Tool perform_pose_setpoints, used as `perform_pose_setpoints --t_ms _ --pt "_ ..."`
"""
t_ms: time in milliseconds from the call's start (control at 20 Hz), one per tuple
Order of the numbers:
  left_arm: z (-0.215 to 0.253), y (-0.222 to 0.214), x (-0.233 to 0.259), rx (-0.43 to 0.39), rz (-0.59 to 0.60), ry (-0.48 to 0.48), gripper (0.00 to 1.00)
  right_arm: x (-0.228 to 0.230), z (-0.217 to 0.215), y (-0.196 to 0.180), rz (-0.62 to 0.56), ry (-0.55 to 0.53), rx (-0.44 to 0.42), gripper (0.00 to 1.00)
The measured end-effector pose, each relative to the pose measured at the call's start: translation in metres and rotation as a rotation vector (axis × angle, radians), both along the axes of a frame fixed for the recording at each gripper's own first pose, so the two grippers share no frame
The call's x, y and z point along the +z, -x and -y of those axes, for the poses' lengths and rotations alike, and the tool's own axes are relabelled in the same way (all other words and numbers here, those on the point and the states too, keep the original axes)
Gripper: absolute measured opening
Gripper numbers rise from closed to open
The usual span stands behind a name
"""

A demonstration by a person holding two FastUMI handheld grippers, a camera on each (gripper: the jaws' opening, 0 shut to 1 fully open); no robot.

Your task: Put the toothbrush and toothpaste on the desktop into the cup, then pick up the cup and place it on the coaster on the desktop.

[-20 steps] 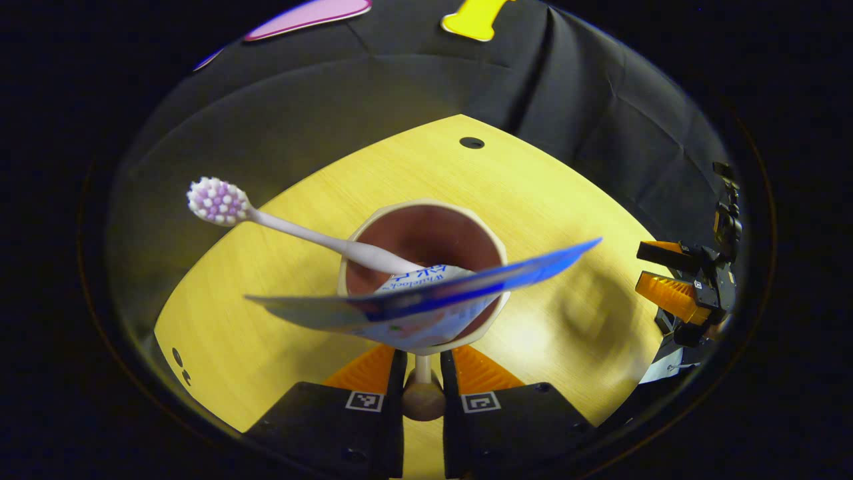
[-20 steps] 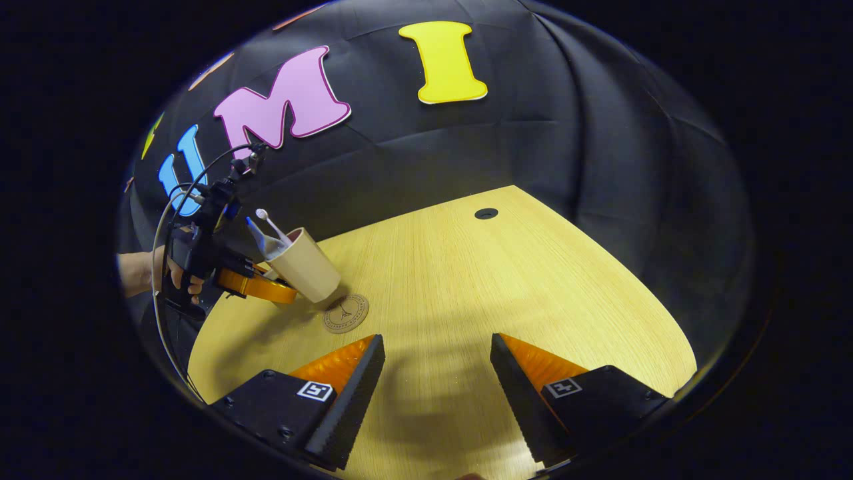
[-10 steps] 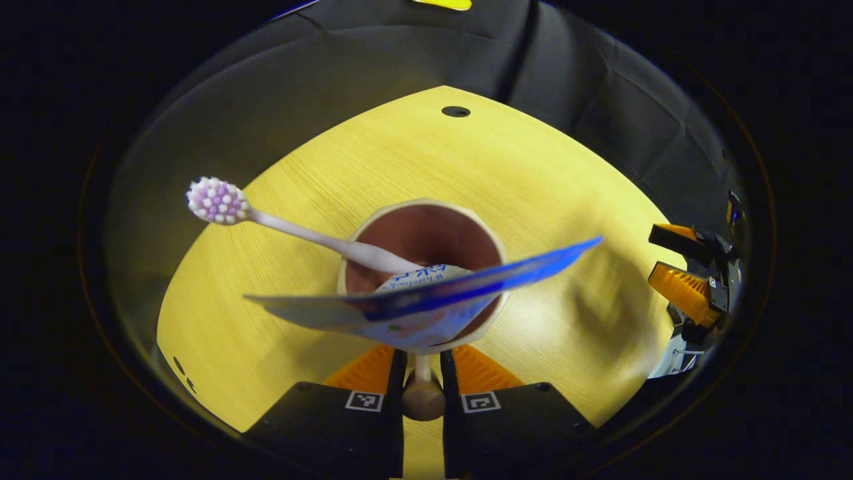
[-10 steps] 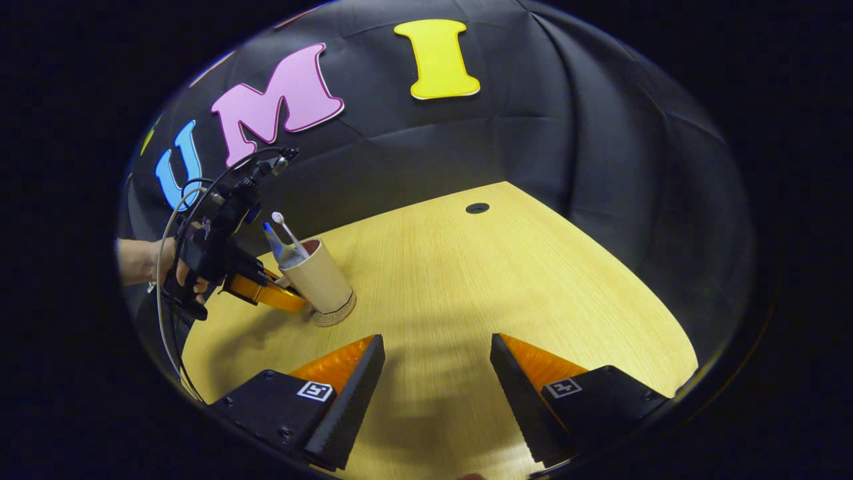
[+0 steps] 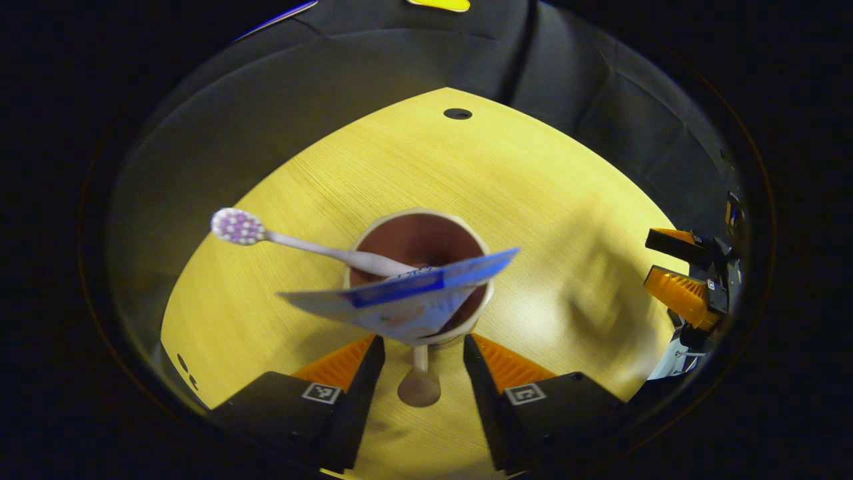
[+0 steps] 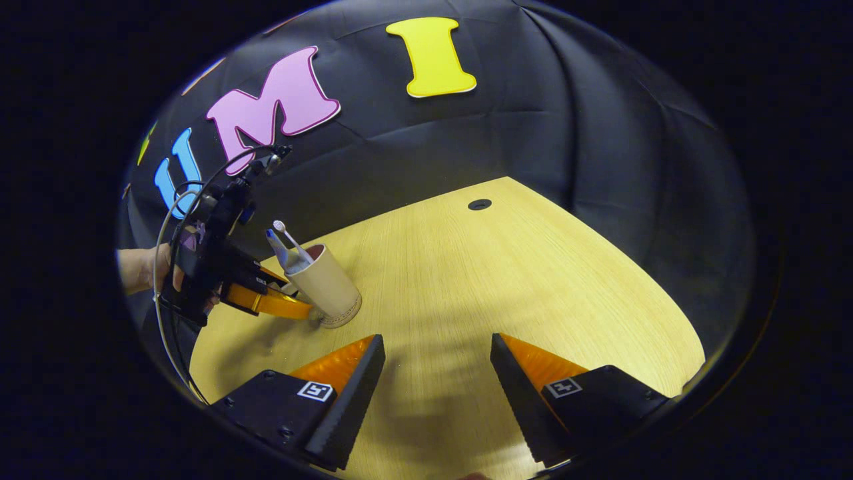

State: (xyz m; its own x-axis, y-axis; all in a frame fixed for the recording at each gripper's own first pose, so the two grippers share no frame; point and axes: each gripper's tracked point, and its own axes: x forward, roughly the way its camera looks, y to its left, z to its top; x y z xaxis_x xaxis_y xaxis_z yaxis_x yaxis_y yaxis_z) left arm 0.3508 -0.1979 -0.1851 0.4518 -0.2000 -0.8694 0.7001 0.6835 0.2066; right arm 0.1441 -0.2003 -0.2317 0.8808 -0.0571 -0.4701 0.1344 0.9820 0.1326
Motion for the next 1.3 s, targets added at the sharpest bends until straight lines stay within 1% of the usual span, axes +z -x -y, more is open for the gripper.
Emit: perform_pose_setpoints --t_ms 150,300,450,600,650,750,900,1100,1150,1250,1300 --pt "-0.007 0.021 0.027 0.043 0.038 0.061 0.99 0.017 -0.001 0.005 0.025 0.007 -0.004 0.98" --pt "-0.027 0.045 0.06 0.097 0.133 0.122 0.99 0.037 -0.006 0.014 0.052 0.021 -0.009 0.98" --pt "-0.048 0.081 0.099 0.148 0.24 0.213 0.99 0.059 -0.02 0.028 0.07 0.037 0.004 0.98" --pt "-0.074 0.123 0.134 0.223 0.342 0.308 0.99 0.082 -0.042 0.046 0.085 0.054 0.043 0.98" --pt "-0.089 0.14 0.145 0.256 0.38 0.325 0.99 0.094 -0.042 0.05 0.09 0.066 0.057 0.98" --pt "-0.12 0.173 0.166 0.334 0.462 0.36 0.99 0.113 -0.059 0.064 0.108 0.07 0.082 0.98" --pt "-0.167 0.216 0.184 0.45 0.581 0.424 0.99 0.14 -0.084 0.087 0.146 0.074 0.104 0.98" --pt "-0.196 0.28 0.201 0.538 0.684 0.625 0.98 0.174 -0.114 0.121 0.239 0.104 0.106 0.98" --pt "-0.203 0.296 0.199 0.562 0.723 0.657 0.98 0.181 -0.123 0.129 0.26 0.112 0.113 0.98" --pt "-0.217 0.324 0.202 0.595 0.793 0.688 0.97 0.184 -0.144 0.146 0.287 0.136 0.13 0.98" --pt "-0.22 0.338 0.206 0.599 0.818 0.699 0.98 0.186 -0.15 0.153 0.295 0.144 0.139 0.98"
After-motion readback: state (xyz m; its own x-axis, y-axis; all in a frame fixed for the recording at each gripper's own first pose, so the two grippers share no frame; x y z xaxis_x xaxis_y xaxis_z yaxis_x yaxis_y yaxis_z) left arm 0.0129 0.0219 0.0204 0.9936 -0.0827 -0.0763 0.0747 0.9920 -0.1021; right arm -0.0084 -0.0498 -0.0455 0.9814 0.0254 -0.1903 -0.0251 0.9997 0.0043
